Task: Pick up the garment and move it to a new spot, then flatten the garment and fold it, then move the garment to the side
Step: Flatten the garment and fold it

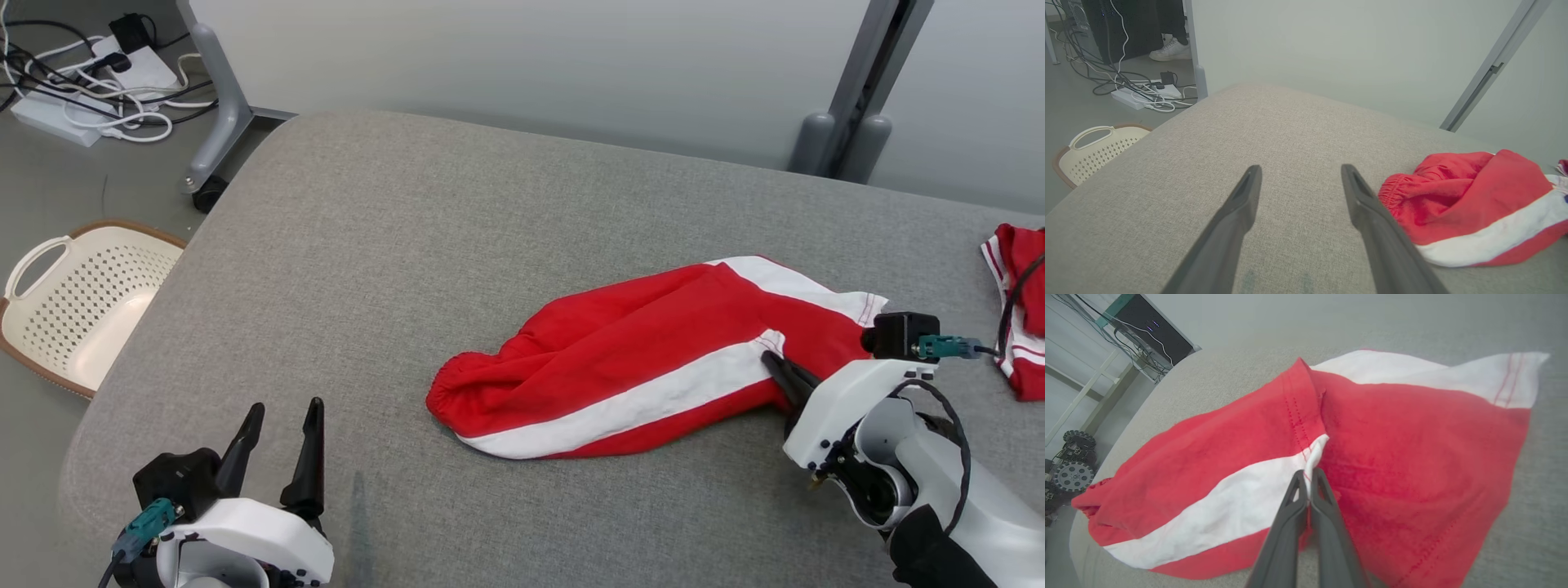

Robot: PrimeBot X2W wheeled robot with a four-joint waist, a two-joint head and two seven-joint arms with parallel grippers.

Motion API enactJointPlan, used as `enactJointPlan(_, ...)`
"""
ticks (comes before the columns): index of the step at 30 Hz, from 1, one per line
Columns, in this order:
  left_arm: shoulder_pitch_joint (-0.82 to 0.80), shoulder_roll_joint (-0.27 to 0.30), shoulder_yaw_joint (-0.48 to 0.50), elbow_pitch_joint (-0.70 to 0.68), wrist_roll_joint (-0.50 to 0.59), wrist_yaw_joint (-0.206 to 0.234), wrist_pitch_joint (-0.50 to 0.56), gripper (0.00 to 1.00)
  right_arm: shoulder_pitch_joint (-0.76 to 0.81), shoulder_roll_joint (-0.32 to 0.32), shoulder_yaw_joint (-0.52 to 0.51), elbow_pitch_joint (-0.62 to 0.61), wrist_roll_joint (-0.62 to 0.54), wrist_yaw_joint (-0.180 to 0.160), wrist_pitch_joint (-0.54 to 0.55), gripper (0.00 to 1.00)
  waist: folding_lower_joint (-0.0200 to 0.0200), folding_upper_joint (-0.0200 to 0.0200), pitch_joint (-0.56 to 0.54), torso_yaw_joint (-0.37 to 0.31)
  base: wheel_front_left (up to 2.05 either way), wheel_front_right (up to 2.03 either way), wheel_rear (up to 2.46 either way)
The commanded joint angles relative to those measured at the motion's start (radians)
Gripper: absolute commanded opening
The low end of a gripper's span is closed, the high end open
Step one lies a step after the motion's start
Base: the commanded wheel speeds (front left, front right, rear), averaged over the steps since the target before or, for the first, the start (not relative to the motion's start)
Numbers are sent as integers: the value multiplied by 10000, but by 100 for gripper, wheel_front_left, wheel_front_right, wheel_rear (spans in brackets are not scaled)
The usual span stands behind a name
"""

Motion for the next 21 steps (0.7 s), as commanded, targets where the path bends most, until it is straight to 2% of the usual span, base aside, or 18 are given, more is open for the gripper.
enactJointPlan(1,-118,76,19,-6,18,39,-52,100,77,-127,105,-162,142,5,-302,0,0,0,-78,-120,0,0,0)
enactJointPlan(10,203,203,62,-130,-39,169,-9,100,667,-650,639,-1367,567,5,-1223,0,0,0,-339,-808,0,0,0)
enactJointPlan(21,433,358,132,-329,-128,315,56,100,2240,-1812,650,-3390,1280,5,-151,0,0,0,-513,-1789,0,0,0)
